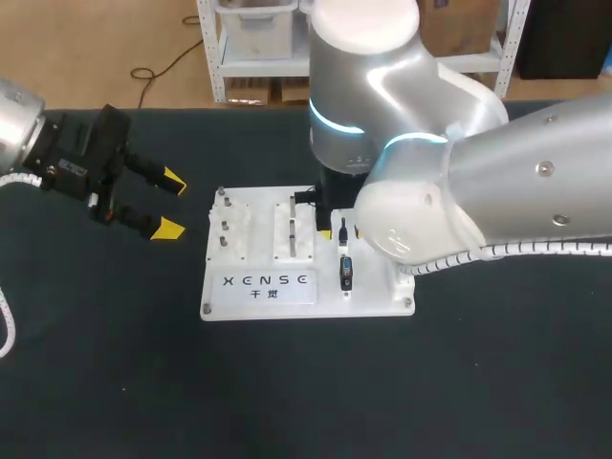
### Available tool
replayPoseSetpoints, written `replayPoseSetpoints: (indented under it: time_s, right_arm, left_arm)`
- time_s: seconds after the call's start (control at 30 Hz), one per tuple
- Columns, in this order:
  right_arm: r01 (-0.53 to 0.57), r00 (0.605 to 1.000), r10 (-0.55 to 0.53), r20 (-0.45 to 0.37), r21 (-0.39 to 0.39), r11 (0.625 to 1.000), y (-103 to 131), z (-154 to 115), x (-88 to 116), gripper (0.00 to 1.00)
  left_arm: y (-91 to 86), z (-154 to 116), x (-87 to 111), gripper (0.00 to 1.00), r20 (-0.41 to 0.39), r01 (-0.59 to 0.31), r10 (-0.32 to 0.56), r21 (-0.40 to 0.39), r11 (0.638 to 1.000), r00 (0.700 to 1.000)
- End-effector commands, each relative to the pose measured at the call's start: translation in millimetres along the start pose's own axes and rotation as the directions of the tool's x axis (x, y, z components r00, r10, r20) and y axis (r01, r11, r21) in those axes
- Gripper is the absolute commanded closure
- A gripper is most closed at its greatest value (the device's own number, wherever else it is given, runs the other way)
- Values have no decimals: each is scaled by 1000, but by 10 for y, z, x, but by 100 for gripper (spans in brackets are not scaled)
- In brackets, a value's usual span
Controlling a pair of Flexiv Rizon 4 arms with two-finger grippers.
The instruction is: Insert the USB connector, Ethernet cable, and multi-pin plug into their matching sockets one by one.
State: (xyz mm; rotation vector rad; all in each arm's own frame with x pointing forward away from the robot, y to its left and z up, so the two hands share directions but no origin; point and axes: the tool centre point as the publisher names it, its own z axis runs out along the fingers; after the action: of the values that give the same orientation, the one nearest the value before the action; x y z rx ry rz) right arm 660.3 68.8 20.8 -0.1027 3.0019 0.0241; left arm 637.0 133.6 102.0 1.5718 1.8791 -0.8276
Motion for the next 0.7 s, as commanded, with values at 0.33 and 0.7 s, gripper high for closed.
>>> replayPoseSetpoints:
  time_s: [0.33,0.7]
  right_arm:
    - [-2,1000,2,14,-14,1000,-30,7,28,100]
    - [-12,996,17,84,-60,998,-176,-305,-27,100]
  left_arm:
    - [-8,2,12,0,4,-3,3,-3,1000,1000]
    - [-8,2,12,0,4,-3,3,-3,1000,1000]
